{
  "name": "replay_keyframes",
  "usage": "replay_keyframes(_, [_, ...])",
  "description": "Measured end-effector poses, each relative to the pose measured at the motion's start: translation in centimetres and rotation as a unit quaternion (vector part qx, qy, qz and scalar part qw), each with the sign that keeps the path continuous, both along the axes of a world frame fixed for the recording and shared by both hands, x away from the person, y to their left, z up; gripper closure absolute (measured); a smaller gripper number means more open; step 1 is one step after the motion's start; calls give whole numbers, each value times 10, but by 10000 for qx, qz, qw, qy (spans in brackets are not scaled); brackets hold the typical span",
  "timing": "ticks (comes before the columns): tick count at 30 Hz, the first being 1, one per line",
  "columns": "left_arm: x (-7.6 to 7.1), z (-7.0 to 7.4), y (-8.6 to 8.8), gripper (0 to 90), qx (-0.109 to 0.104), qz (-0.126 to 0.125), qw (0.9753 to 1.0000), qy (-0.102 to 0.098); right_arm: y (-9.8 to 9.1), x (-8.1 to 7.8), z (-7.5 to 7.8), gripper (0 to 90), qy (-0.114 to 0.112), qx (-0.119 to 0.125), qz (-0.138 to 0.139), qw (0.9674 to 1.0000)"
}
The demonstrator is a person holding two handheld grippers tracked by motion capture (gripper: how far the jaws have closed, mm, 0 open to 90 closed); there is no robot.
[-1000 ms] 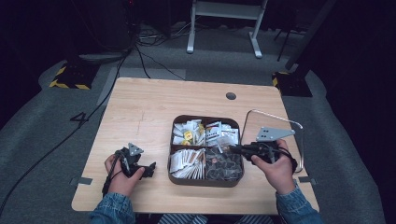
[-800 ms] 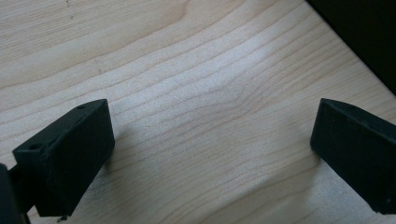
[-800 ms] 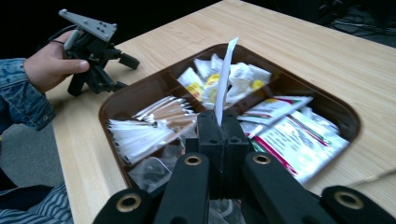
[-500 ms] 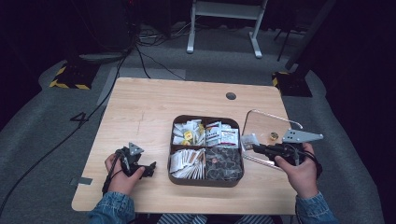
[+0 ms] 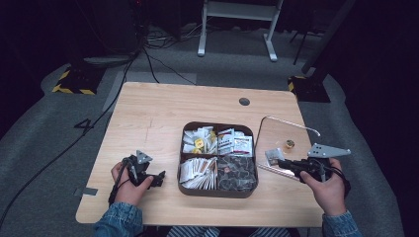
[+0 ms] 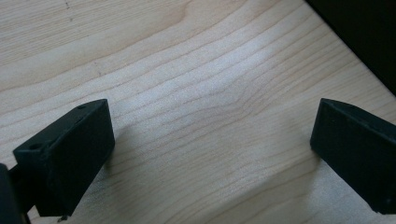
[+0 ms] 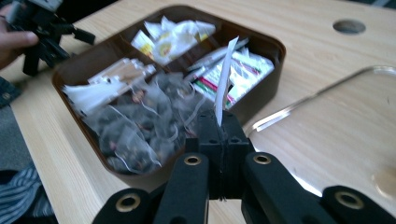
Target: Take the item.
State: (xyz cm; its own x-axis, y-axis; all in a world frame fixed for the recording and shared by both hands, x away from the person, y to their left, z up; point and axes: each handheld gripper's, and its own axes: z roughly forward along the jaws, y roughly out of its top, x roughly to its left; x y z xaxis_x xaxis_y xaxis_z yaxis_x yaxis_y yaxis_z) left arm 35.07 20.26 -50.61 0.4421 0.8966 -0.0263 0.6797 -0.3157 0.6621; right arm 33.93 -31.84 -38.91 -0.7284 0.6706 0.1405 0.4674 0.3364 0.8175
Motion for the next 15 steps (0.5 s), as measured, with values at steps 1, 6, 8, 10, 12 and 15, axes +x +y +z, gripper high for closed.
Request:
replay_keyframes(1, [0, 0, 0, 1, 3, -3, 10000, -9, -1, 0, -2, 900, 25, -16, -14, 10000])
replay_keyframes(6, [-1, 0, 0, 1, -3, -1, 10000, 7, -10, -3, -20, 900, 263, -132, -120, 9995])
replay_keyframes(8, [-1, 0, 0, 1, -10, -17, 10000, 7, -12, -4, -26, 900, 350, -179, -121, 9992])
replay_keyframes(10, [0, 0, 0, 1, 1, -28, 10000, 15, -13, -5, -33, 900, 457, -231, -108, 9986])
replay_keyframes(12, [0, 0, 0, 1, 0, -28, 10000, 16, -13, -6, -35, 900, 495, -236, -106, 9984])
replay_keyframes(15, [0, 0, 0, 1, -6, -17, 10000, 10, -11, -8, -44, 900, 622, -350, -75, 9974])
